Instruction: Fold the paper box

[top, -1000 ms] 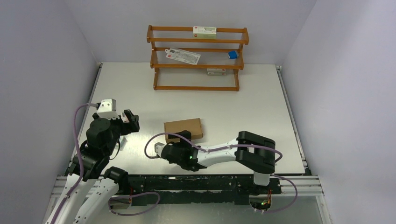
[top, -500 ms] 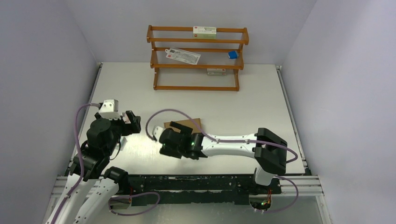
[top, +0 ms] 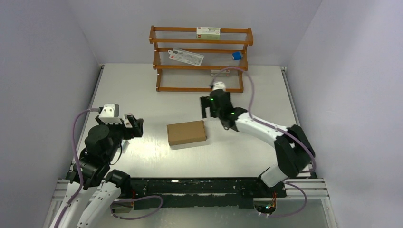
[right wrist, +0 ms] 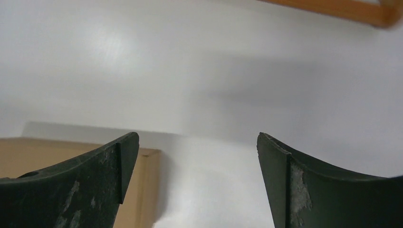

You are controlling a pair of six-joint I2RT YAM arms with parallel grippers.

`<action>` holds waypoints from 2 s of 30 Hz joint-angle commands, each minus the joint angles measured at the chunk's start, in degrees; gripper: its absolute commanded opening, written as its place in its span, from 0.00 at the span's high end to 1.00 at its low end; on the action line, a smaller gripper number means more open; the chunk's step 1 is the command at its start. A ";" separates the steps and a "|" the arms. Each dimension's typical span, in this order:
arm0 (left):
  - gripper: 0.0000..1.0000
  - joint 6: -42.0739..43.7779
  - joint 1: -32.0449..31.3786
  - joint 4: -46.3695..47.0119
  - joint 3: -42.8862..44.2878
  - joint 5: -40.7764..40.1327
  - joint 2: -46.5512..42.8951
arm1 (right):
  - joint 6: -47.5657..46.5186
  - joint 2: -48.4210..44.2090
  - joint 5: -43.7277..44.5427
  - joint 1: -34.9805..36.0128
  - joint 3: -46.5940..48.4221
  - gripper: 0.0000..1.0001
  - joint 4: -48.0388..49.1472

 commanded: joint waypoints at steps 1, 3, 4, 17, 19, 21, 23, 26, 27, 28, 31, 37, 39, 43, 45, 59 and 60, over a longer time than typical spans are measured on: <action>0.03 1.30 -0.28 3.17 -0.25 -0.20 -1.83 | 9.02 -10.48 -2.28 -10.00 -7.02 0.01 3.23; 0.03 1.30 -0.17 2.90 -0.25 -0.94 -2.48 | 10.27 -15.96 -2.12 -15.01 -10.15 0.01 2.07; 0.03 1.26 -0.19 2.64 0.02 -1.98 -2.83 | 10.59 -18.87 -1.69 -17.46 -11.50 0.01 1.07; 0.03 -0.50 -0.19 -2.41 4.79 -12.86 -10.42 | 9.47 -56.47 6.41 -25.12 -16.85 0.00 -15.59; 0.03 -0.13 -0.19 -2.79 5.71 -12.55 -11.63 | 8.05 -61.59 4.82 -25.13 -18.32 0.00 -14.55; 0.03 -0.36 -0.19 -3.16 6.28 -13.31 -13.24 | 7.14 -65.37 3.08 -25.12 -19.92 0.00 -13.05; 0.03 -0.63 -0.19 -3.22 6.02 -14.13 -14.76 | 7.19 -68.19 1.72 -25.11 -21.21 0.00 -11.84; 0.03 -0.63 -0.19 -2.45 4.32 -14.61 -17.45 | 7.07 -70.71 1.64 -25.13 -22.75 0.00 -10.84; 0.03 -0.29 -0.19 -1.83 3.40 -14.56 -18.32 | 7.05 -71.30 1.72 -25.13 -23.02 0.00 -10.75; 0.03 -0.12 -0.19 -1.42 2.57 -14.52 -19.04 | 7.00 -71.80 1.62 -25.08 -23.40 0.00 -10.58; 0.03 0.02 -0.19 -0.93 1.29 -14.86 -19.67 | 6.93 -72.28 0.60 -25.08 -24.22 0.00 -9.79; 0.03 0.19 -0.19 -1.67 1.27 -14.62 -17.63 | 7.20 -70.66 0.22 -25.12 -23.95 0.00 -10.16; 0.03 0.34 -0.19 -1.63 1.25 -14.64 -16.99 | 6.96 -70.71 -0.28 -25.08 -24.10 0.00 -9.88; 0.03 0.81 -0.10 -1.46 0.97 -14.99 -16.09 | 6.65 -70.49 -1.12 -25.11 -24.21 0.00 -9.68; 0.03 0.85 -0.06 -1.53 1.07 -14.59 -15.80 | 6.78 -70.28 -1.00 -25.13 -24.21 0.00 -9.81; 0.03 1.26 0.33 -1.18 0.68 -13.91 -16.14 | 6.98 -70.29 -1.29 -25.13 -24.66 0.01 -8.87; 0.03 1.29 0.34 -1.11 0.64 -13.84 -16.13 | 6.96 -70.36 -1.33 -25.13 -24.66 0.02 -8.73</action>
